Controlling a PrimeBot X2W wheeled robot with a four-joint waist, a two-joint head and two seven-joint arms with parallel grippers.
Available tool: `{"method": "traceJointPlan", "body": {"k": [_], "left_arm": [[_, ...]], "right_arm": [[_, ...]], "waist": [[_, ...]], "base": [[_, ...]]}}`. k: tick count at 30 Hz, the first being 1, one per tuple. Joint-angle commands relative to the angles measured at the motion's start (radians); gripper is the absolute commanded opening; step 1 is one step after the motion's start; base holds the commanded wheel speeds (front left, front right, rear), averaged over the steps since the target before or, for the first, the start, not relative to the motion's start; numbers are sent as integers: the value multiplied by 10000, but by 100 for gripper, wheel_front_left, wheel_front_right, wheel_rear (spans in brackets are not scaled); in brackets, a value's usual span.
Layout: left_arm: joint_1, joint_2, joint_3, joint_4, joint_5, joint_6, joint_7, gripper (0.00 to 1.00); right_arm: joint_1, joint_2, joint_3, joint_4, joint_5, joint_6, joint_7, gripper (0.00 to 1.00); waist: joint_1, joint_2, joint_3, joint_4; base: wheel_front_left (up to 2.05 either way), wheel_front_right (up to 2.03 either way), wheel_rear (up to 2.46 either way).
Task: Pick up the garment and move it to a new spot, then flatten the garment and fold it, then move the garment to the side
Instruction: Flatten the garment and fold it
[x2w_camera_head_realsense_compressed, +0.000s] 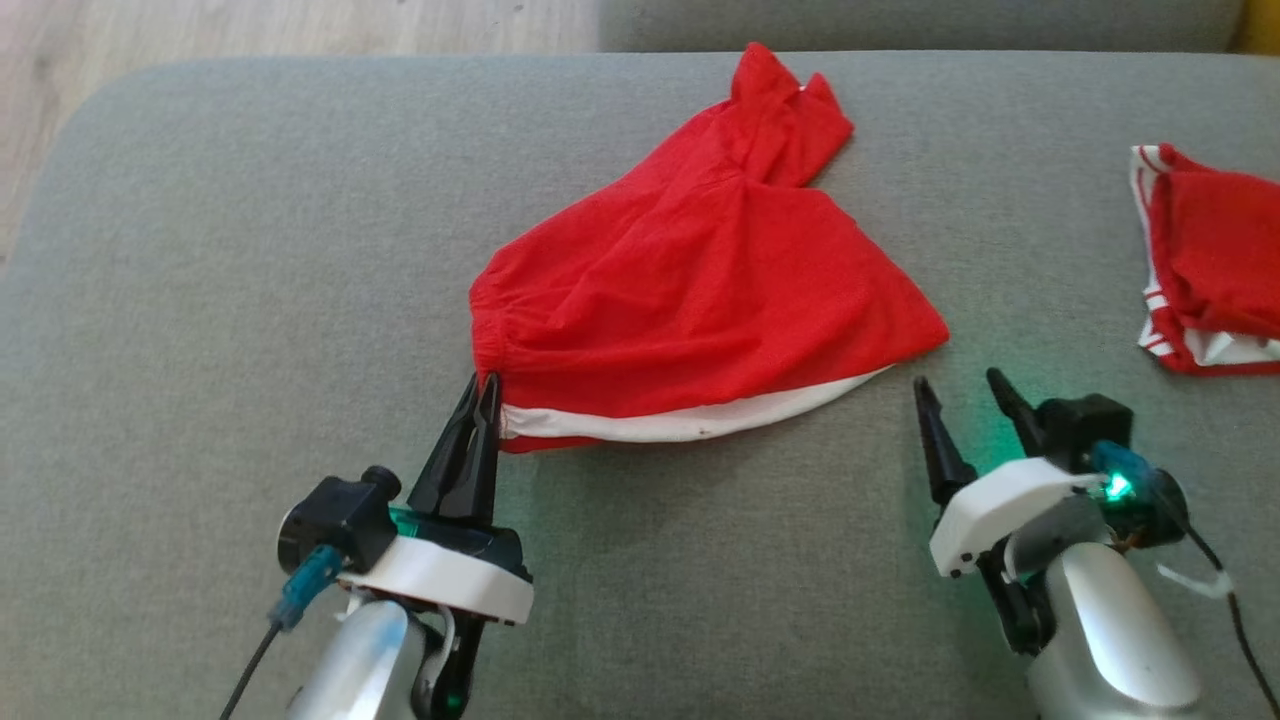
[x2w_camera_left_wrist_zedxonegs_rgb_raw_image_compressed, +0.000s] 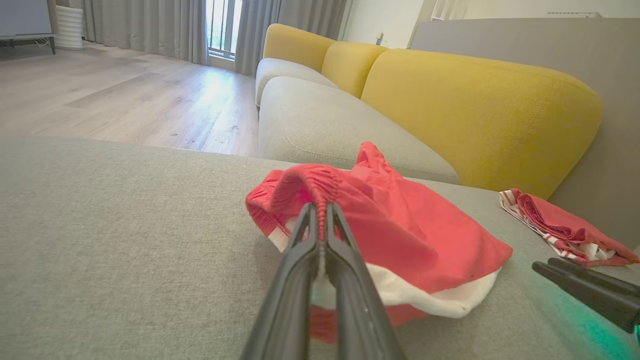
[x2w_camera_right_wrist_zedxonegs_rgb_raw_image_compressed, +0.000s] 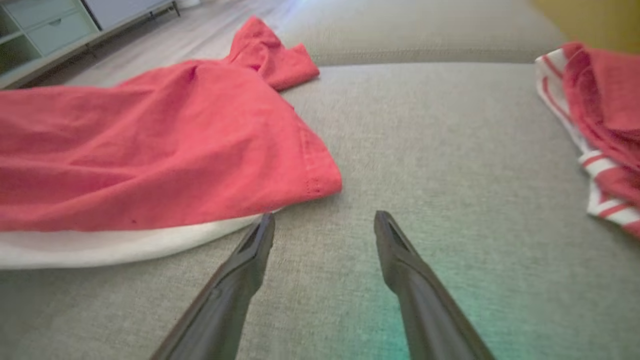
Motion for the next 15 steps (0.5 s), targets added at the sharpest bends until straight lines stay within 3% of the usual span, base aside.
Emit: {"method": "traceJointPlan", "body": {"k": [1,6,15], "left_arm": [[-215,24,400,-289,80,-10,-95,0],[-293,-139,396,-322,187,-88,-96,0],[-482,-256,316,-350,284,-142,-96,0]], "right_arm": [[-423,-20,280,-129,-81,65,87,100],[-1123,-20,368,817,-698,65,418,100],[-2165,-20,431,1834,-950,65,82,100]], "waist": [[-1,0,50,89],[-1,0,203,404],[-1,0,517,707]], "base": [[0,0,0],[0,0,0],[0,0,0]]}}
